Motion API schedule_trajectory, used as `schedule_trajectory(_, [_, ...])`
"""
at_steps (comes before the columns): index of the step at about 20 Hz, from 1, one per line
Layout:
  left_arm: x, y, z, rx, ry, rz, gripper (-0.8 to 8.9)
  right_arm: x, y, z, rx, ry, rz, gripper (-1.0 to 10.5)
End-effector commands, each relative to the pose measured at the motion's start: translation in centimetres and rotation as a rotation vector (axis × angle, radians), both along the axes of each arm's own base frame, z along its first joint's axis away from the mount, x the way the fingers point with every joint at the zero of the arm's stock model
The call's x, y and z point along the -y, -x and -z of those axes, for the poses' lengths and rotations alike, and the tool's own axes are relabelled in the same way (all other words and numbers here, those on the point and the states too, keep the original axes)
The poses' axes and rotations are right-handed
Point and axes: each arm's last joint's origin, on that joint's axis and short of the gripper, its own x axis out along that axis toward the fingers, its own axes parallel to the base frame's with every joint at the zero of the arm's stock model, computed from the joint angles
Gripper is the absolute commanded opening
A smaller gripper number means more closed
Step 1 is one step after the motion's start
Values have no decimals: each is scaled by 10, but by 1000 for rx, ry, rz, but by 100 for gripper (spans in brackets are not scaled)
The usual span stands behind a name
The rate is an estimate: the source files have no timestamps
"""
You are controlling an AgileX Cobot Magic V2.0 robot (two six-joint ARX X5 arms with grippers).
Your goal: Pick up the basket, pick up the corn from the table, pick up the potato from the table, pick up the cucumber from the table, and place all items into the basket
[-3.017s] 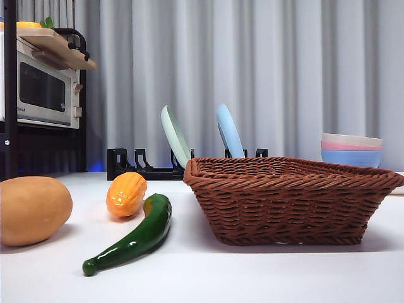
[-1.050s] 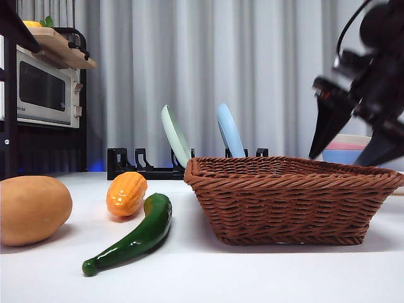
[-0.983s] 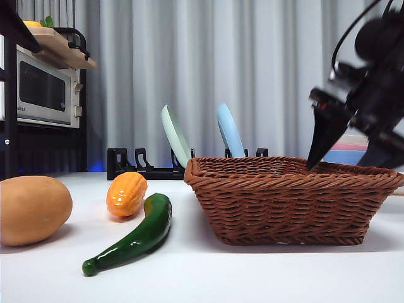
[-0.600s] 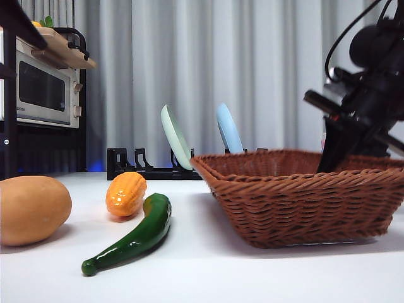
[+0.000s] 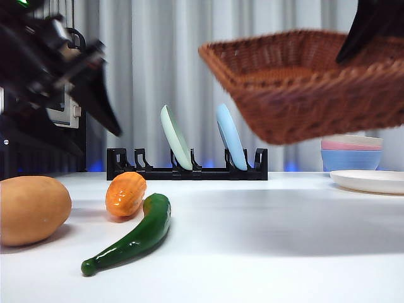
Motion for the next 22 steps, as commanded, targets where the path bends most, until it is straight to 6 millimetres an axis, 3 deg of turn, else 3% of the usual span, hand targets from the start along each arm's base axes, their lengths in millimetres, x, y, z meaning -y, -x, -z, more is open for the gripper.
schedule_trajectory(1, [15, -19, 5, -35, -21, 18, 503, 2, 14, -11, 42, -17, -3, -16])
schedule_trajectory(6, [35, -48, 20, -116, -182, -35, 503, 6, 38, -25, 99, -25, -3, -16])
schedule_trajectory(12, [46, -59, 48, -158, -221, -27, 500, 6, 40, -27, 104, -26, -3, -16])
schedule_trajectory(13, [47, -59, 48, -151, -224, -28, 455, 6, 40, -27, 104, -26, -3, -16])
schedule_trajectory(16, [51, -59, 47, -119, -240, 7, -16, 6, 40, -27, 104, -26, -3, -16])
schedule_trajectory(20, [53, -59, 45, -90, -253, 39, -8, 6, 40, -26, 103, -19, 7, -16])
schedule_trajectory(22, [49, -57, 30, -60, -264, 45, -8, 7, 37, -25, 99, 5, 40, -16])
